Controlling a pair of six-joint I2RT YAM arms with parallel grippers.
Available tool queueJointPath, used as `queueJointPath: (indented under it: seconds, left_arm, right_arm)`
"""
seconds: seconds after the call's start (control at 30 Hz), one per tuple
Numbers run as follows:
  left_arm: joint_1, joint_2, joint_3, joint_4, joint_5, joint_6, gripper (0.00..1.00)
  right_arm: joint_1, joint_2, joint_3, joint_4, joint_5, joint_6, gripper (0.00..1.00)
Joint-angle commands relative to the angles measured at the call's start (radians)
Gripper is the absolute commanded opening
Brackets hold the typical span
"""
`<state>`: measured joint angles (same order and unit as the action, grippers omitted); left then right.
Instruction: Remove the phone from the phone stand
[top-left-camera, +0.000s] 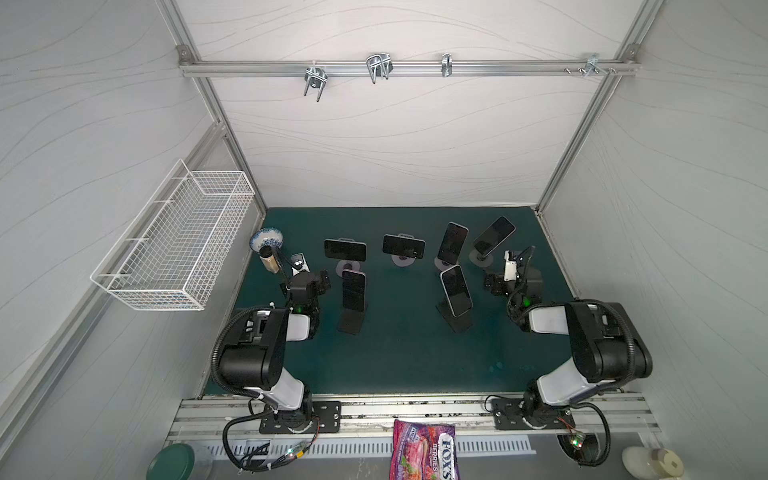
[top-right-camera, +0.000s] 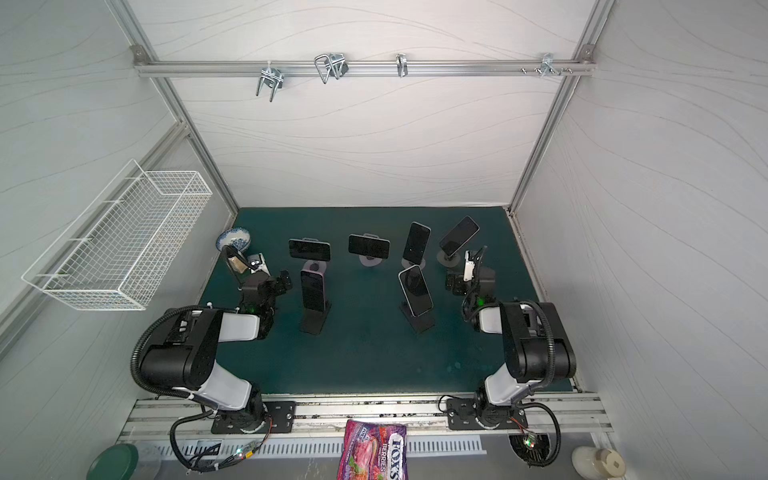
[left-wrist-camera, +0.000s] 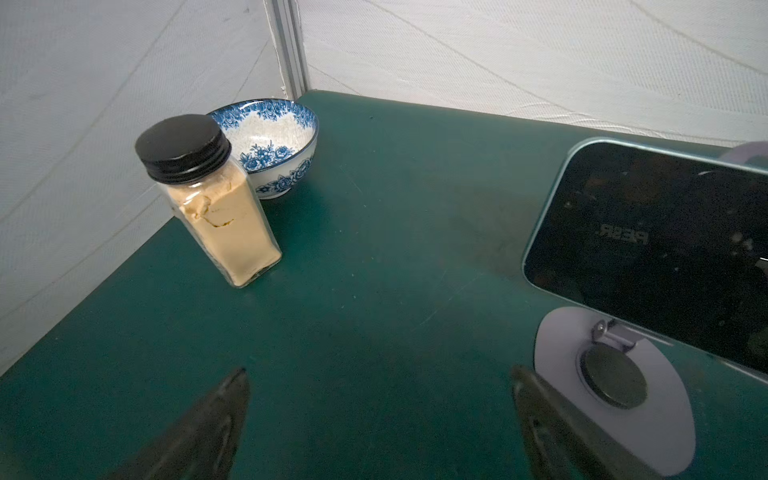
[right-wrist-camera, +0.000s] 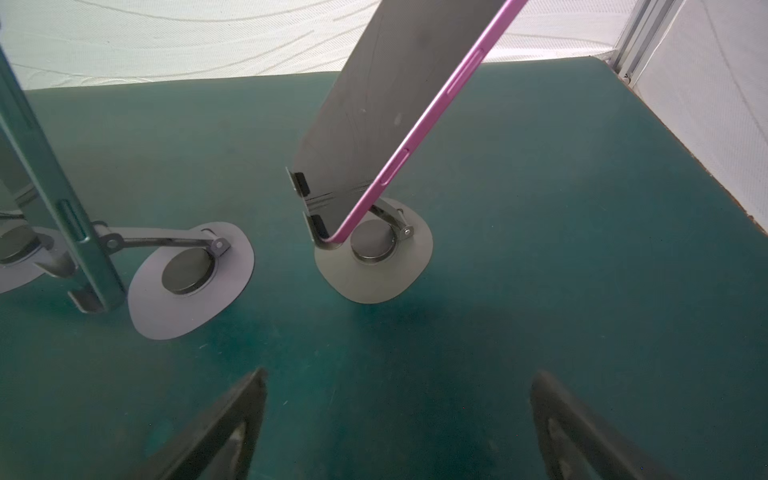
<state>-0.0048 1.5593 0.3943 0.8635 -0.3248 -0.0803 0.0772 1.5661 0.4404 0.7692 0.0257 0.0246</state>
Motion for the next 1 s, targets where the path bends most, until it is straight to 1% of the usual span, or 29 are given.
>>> queueJointPath:
  seconds: [0.0,0.27,0.37,0.97]
  left_arm:
    - [0.005,-0.005,0.008,0.02,0.003,-0.001,0.99]
    - [0.004,-0.005,0.008,0.022,0.003,0.0,0.99]
    - [-0.016,0.001,0.016,0.021,-0.024,0.017,0.99]
    - [-0.017,0.001,0.015,0.022,-0.022,0.017,0.99]
  right_arm:
    - [0.005,0.003,0.008,0.012,0.002,-0.022,0.99]
    - [0.006,0.003,0.007,0.012,0.001,-0.022,0.99]
    - [0.005,0.002,0.008,0.012,0.002,-0.022,0.99]
    - [0.002,0.003,0.008,0.012,-0.003,-0.023,0.99]
